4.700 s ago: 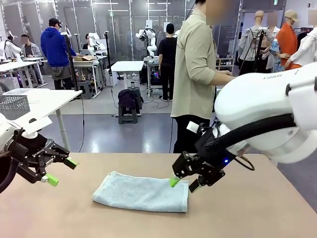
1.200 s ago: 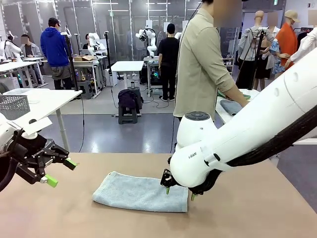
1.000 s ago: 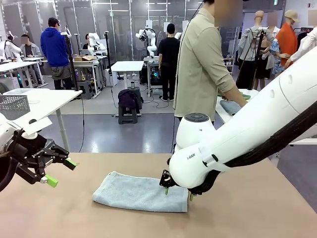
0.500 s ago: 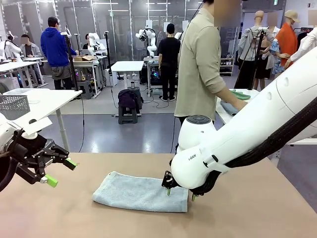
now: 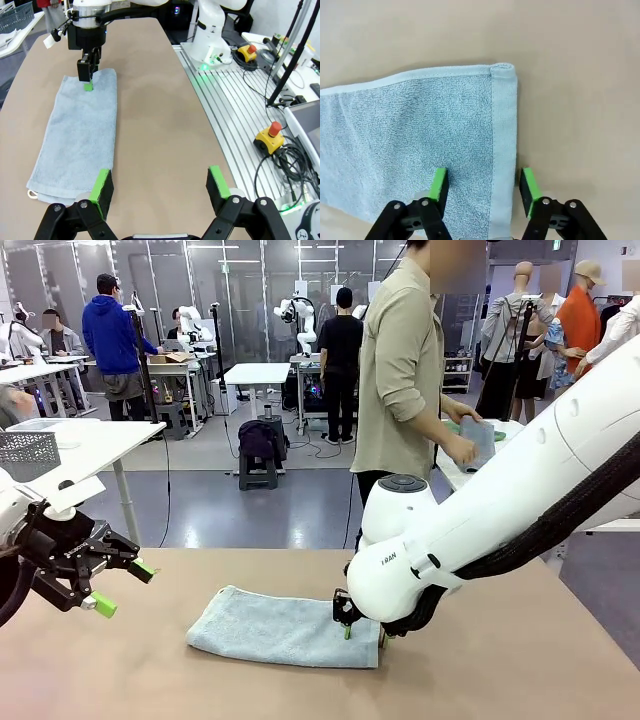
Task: Fold the towels and place them in the basket.
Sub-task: When a person lays out a Towel with hook on the table, fold it in half twice.
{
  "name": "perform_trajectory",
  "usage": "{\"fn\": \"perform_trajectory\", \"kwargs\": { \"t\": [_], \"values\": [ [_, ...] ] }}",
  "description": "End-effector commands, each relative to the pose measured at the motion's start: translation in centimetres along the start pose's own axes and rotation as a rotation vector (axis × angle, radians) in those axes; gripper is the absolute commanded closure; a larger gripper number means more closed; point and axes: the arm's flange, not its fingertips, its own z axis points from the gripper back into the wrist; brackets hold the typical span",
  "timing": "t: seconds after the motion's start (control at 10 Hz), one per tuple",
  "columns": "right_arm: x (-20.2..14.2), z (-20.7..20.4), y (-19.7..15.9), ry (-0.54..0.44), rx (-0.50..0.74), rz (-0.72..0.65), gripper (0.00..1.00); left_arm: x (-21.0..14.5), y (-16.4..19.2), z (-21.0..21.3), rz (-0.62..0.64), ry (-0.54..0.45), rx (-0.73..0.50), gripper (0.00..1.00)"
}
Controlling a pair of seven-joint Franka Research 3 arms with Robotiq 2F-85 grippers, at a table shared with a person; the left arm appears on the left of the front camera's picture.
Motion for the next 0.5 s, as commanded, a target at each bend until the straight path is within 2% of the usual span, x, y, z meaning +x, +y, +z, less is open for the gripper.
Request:
{"fn": "perform_trajectory", "kwargs": {
  "t": [0.0,0.1,0.3,0.4],
  "values": [
    [0.04,-0.72,0.18,-0.035,0.008,0.005,0.28,-0.08,-0.15,0.20,-0.018,0.004,-0.009,0.06],
    [0.08,-0.71,0.14,-0.040,0.010,0.000,0.46,-0.08,-0.15,0.20,-0.018,0.004,-0.009,0.06],
    [0.16,-0.95,0.06,-0.039,-0.035,-0.013,0.46,-0.08,-0.15,0.20,-0.018,0.004,-0.009,0.06],
    [0.16,-1.05,0.01,-0.033,-0.035,-0.012,0.51,-0.08,-0.15,0.20,-0.018,0.004,-0.009,0.06]
  ]
}}
